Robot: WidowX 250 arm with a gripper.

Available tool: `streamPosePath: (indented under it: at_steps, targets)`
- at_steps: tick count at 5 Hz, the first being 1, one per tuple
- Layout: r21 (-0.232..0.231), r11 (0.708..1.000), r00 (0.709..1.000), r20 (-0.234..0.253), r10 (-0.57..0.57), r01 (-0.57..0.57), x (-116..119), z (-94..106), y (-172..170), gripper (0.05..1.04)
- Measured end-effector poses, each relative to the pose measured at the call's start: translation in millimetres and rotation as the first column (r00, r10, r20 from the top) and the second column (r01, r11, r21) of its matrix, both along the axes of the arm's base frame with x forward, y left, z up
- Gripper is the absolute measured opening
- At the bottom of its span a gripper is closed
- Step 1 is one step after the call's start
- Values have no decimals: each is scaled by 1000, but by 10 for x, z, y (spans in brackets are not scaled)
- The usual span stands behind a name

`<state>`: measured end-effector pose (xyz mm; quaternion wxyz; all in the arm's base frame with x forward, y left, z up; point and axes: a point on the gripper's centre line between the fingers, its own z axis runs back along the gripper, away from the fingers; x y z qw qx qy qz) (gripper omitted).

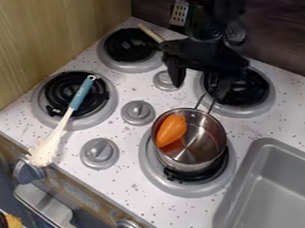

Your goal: Grabbing the pot and moving it to the right burner

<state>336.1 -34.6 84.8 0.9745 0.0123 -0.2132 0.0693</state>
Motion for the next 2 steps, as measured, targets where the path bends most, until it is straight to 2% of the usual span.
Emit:
streamPosePath:
  at_steps: [1,2]
  targets:
    - [39,999,999,-23,-25,26,-13,-5,221,1000]
    - [42,999,998,-63,-25,28,-164,5,441,1000]
